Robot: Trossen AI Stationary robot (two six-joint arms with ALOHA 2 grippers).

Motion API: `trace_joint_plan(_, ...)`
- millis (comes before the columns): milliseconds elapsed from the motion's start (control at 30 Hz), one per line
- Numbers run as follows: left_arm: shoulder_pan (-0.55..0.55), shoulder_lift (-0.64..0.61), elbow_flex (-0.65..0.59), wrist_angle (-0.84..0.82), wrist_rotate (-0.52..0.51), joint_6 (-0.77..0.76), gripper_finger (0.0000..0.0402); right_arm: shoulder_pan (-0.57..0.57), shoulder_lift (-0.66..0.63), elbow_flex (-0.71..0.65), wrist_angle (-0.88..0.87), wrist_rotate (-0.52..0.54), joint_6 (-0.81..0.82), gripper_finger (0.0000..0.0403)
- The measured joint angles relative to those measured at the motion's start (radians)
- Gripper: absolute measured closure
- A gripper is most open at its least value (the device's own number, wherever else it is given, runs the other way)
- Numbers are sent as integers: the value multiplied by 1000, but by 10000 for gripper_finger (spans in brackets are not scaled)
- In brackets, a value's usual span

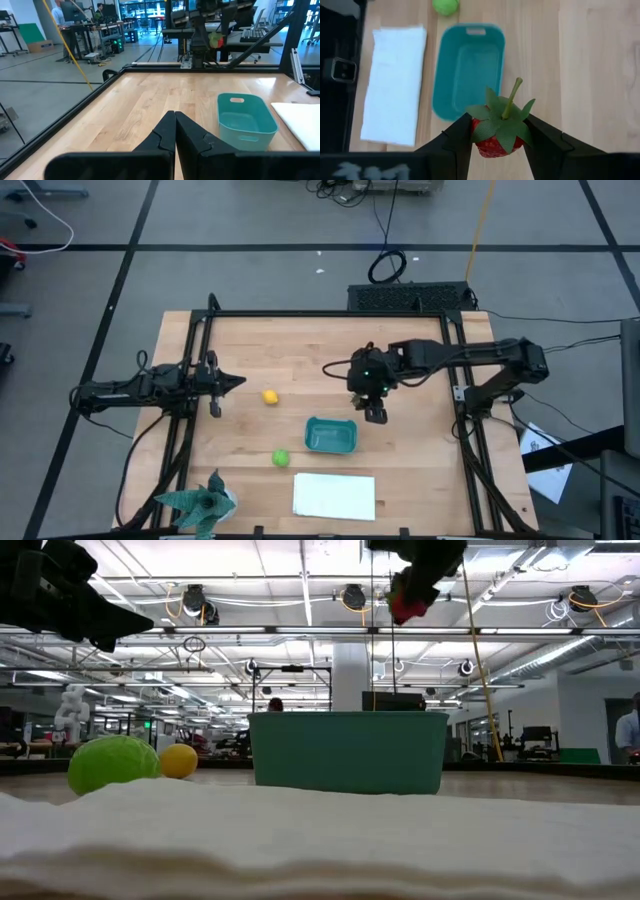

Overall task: Pick and placing Produce into tupperware
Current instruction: Put the strawberry into the green bin

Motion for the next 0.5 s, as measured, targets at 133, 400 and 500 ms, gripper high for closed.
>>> trace_joint_plan(133, 0, 0, 0, -2, 0, 0, 396, 0, 44, 40, -2, 0, -15, 261)
trace_joint_plan(400, 0, 0, 0, -8, 0, 0, 396, 8, 166, 121, -7, 0, -31, 261)
trace_joint_plan(500, 0, 0, 0, -8, 0, 0, 396, 15, 200, 138, -13, -2, -40, 261)
